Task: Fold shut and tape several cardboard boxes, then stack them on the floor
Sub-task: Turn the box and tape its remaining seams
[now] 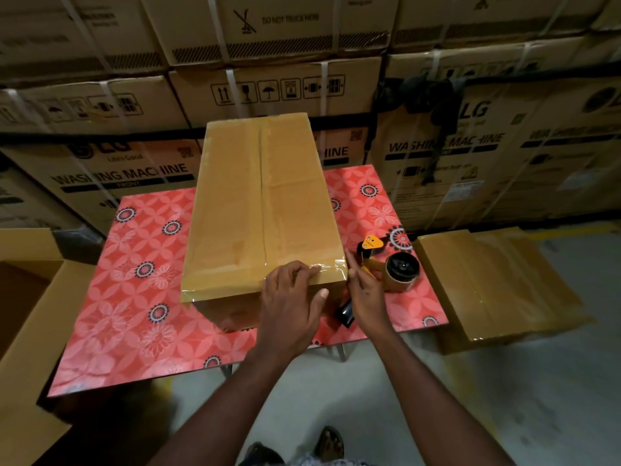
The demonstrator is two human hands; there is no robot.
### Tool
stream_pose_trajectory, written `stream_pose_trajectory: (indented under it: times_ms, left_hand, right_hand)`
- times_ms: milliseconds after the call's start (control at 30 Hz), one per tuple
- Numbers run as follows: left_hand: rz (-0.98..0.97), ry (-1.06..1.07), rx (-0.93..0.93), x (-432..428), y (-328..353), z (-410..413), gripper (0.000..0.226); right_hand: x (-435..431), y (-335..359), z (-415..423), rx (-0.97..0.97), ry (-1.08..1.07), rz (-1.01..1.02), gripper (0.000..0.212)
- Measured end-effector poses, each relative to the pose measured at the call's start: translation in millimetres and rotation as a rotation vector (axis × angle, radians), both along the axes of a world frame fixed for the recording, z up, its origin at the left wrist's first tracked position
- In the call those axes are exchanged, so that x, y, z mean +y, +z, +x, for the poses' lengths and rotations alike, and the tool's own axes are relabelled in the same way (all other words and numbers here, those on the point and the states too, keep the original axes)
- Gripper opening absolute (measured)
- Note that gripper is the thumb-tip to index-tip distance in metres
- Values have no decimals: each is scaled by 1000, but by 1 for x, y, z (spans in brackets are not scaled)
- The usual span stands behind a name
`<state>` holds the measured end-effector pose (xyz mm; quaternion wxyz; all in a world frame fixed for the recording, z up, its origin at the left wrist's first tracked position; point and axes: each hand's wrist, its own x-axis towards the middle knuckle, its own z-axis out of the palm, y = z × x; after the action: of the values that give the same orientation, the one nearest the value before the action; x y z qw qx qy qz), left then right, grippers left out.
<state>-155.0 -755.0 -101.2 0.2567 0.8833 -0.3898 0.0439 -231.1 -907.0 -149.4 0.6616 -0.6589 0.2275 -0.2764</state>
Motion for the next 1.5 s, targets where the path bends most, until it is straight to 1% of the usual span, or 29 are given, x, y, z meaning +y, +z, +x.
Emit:
stream_pose_trajectory:
  times_ms: [100,200,267,367,433,467,500,567,667,767,867,1033,1167,1267,1333,1400,1500]
  left_hand:
    - [10,-3,-4,1,-1,1,44]
    - [11,-5,-9,1,0,1,45]
    - [12,-1,-2,0,1,1,45]
    - [13,2,10,0,3,0,44]
    - [13,-5,5,2,6,2,43]
    - [20,-10,2,2,8,3,43]
    - [31,-15,-2,2,11,6,43]
    - [51,-14,-3,-1,19,11,43]
    - [63,4,-44,-8,26,21,36]
    - [49,-3,-93,-12,20,31,21]
    - [42,-10,-96,-14,14,37,21]
    - [49,-11,-122,-14,10,35,25]
    - [61,-30,-107,-13,11,35,26]
    - [52,-33,-99,-10,10,36,27]
    - [17,-23,-95,-10,10,35,23]
    - [5,4,-91,-13,11,34,24]
    - [30,23,-117,-15,11,33,22]
  right_hand:
    - [2,1,-1,28,-22,-125,41]
    - [1,-2,-4,88,-48,-332,50]
    - [-3,-3,-4,123,-53,-386,55]
    - [-13,-3,-7,165,37,-381,67]
    - [-21,2,-12,155,123,-268,74]
    - [-24,10,-14,132,138,-186,73]
    - [-27,20,-16,102,128,-130,67]
    - [-29,41,-16,44,103,-139,49]
    - [-29,54,-4,45,145,-345,35]
    - [-33,42,6,101,224,-592,30]
    - [-43,34,5,122,250,-789,33]
    - [-45,29,3,99,285,-974,42]
    - [-48,25,1,59,284,-1008,48]
    - [-50,25,-1,95,326,-995,58]
    - [-48,26,-2,100,327,-942,52]
    - [-43,28,2,89,272,-876,45]
    - [-36,23,6,58,168,-908,34]
